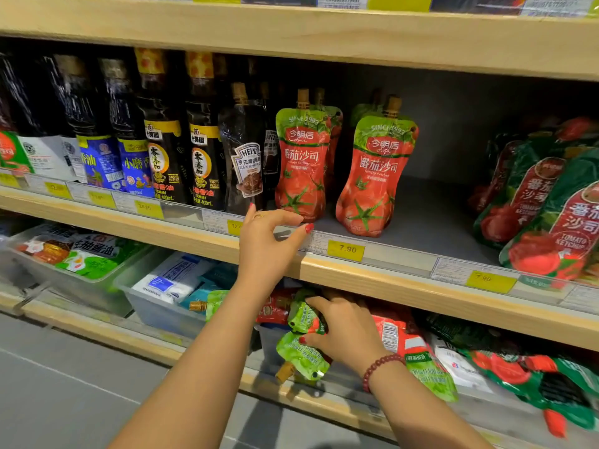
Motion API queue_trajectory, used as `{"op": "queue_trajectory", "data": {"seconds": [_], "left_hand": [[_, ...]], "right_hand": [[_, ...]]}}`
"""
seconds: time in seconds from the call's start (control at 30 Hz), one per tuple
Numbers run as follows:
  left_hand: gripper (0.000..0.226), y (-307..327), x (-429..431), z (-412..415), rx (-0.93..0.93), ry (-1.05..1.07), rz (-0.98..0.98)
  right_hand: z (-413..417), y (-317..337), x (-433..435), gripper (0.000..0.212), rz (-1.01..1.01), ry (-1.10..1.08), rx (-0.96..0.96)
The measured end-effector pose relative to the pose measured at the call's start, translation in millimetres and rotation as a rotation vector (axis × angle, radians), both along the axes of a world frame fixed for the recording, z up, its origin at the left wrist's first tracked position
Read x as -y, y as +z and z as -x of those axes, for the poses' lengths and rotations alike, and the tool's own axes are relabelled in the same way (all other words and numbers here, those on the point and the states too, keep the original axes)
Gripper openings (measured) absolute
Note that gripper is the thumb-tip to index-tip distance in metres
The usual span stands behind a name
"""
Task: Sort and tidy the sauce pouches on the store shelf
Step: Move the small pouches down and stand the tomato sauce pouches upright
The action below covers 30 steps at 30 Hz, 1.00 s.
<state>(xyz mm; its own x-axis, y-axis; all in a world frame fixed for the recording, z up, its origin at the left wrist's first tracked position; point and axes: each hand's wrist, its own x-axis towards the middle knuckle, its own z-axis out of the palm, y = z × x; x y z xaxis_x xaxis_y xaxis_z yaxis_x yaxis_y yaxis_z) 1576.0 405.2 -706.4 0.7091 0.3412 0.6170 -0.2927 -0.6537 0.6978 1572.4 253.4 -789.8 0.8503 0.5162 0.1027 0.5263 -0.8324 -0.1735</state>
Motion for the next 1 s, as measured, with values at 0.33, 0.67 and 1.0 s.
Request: {"op": "queue_trajectory", "data": {"seconds": [0.33,0.67,1.0], "left_hand": [[0.008,10,-18,15,-0.105,-0.222,0.067],[0.019,22,-32,30,-0.140,-0.540,0.483],[0.067,11,-19,35,-0.474,-1.024,0.581]], "right_hand": [[21,21,-2,0.036,0.147,0.304,0.112],[31,79,20,0.039,-0.969,0.261,-0.431],[22,107,9,0.036,-1.706,0.313,-0.539]]}}
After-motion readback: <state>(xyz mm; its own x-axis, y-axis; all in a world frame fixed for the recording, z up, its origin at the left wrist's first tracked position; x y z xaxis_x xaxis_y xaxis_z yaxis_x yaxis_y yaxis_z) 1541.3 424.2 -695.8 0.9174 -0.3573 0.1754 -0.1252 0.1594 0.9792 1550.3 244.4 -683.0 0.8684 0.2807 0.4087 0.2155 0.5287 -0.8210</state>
